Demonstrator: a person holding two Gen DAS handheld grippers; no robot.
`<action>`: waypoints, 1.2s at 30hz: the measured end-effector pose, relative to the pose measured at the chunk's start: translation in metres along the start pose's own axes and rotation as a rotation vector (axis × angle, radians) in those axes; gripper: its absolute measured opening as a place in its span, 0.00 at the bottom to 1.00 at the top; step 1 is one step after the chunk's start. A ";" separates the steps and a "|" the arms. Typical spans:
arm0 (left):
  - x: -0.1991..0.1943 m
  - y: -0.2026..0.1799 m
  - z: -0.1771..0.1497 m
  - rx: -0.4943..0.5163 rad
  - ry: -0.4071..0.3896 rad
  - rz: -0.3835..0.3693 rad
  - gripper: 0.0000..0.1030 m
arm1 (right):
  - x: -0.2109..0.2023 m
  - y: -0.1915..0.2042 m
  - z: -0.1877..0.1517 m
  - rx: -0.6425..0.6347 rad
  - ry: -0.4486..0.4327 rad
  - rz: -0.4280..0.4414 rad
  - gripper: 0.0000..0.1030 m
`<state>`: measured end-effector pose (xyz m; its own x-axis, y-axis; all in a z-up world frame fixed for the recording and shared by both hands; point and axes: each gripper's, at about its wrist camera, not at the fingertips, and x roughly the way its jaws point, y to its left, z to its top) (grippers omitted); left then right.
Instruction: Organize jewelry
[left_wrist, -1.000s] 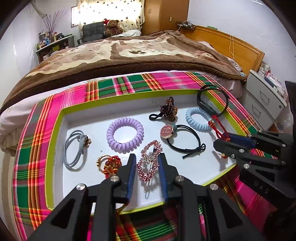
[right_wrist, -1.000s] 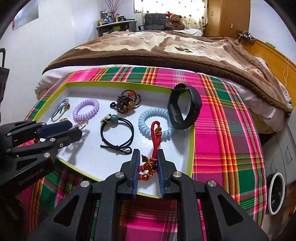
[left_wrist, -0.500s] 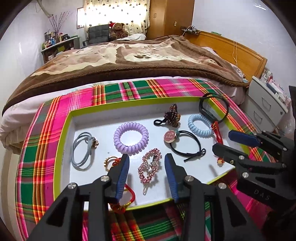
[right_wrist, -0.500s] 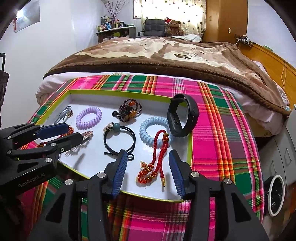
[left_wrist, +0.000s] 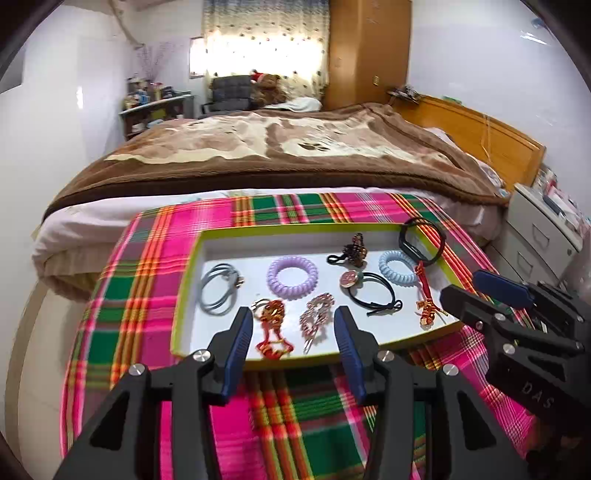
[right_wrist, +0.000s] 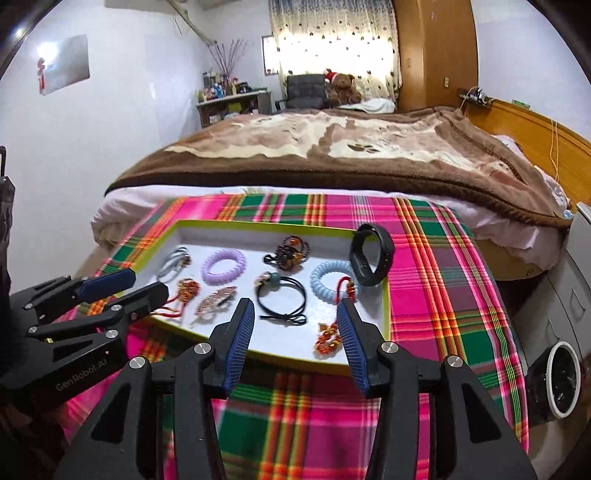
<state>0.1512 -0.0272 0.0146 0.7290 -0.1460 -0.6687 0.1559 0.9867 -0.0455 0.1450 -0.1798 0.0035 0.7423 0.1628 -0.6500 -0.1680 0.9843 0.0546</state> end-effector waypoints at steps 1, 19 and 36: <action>-0.003 0.000 -0.001 -0.002 -0.010 0.017 0.46 | -0.004 0.002 -0.001 -0.005 -0.009 -0.009 0.46; -0.023 -0.001 -0.016 -0.028 -0.043 0.090 0.46 | -0.024 0.019 -0.009 0.014 -0.048 -0.027 0.46; -0.028 0.000 -0.024 -0.061 -0.042 0.089 0.46 | -0.026 0.023 -0.017 0.025 -0.057 -0.020 0.46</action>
<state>0.1147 -0.0215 0.0154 0.7657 -0.0591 -0.6404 0.0492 0.9982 -0.0334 0.1105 -0.1630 0.0091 0.7813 0.1463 -0.6068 -0.1375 0.9886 0.0614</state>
